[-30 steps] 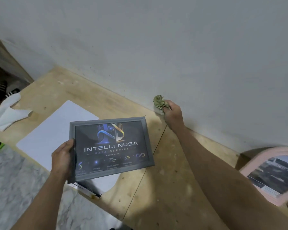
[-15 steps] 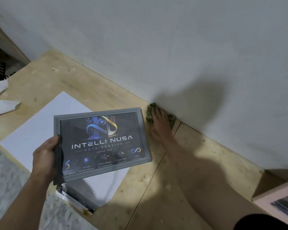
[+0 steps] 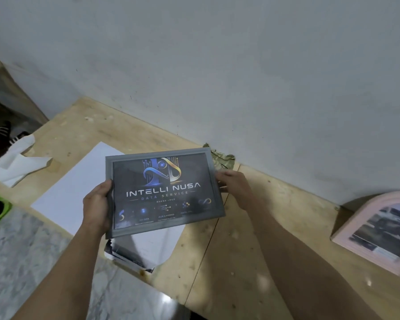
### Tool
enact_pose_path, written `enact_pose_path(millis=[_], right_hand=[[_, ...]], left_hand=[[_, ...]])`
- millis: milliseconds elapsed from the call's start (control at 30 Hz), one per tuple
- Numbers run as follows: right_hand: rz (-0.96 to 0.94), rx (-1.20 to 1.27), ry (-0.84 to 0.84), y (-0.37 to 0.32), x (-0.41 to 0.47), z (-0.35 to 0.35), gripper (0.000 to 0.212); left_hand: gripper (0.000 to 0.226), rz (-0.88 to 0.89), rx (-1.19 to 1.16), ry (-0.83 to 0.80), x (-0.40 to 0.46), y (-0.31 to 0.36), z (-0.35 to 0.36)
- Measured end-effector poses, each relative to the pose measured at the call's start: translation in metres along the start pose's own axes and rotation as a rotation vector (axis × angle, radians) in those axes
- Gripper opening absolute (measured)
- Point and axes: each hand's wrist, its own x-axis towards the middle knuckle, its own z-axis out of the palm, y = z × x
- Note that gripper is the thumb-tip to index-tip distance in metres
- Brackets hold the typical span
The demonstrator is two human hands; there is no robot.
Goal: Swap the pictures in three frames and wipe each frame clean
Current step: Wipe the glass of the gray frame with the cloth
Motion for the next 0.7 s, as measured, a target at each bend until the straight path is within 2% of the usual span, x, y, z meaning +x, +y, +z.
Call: enact_pose_path(millis=[100,267,367,433,500,600,700], right_hand=[[-0.042,-0.051,0.114,0.0,-0.038,-0.014,0.021],[0.019,-0.016,0.249,0.0,-0.082,-0.047,0.017],[0.005,-0.009,0.323,0.001,-0.112,-0.069,0.007],[-0.004,-0.014,0.394,0.004,-0.134,-0.09,0.01],[-0.009,-0.014,0.466,0.008,-0.148,-0.114,0.016],[-0.033,-0.022,0.561,0.016,-0.162,-0.15,0.019],[-0.037,-0.012,0.604,0.019,-0.167,-0.172,0.021]], left_hand=[[0.019,0.013,-0.001,-0.086,-0.023,0.008,0.004],[0.02,0.081,0.093,-0.258,-0.045,0.016,0.023],[0.027,0.169,0.272,-0.395,-0.054,0.026,0.037],[0.031,0.219,0.426,-0.546,-0.063,0.032,0.053],[0.02,0.258,0.517,-0.697,-0.069,0.038,0.073],[0.016,0.316,0.639,-0.837,-0.08,0.04,0.117],[0.013,0.393,0.669,-0.826,-0.082,0.036,0.149]])
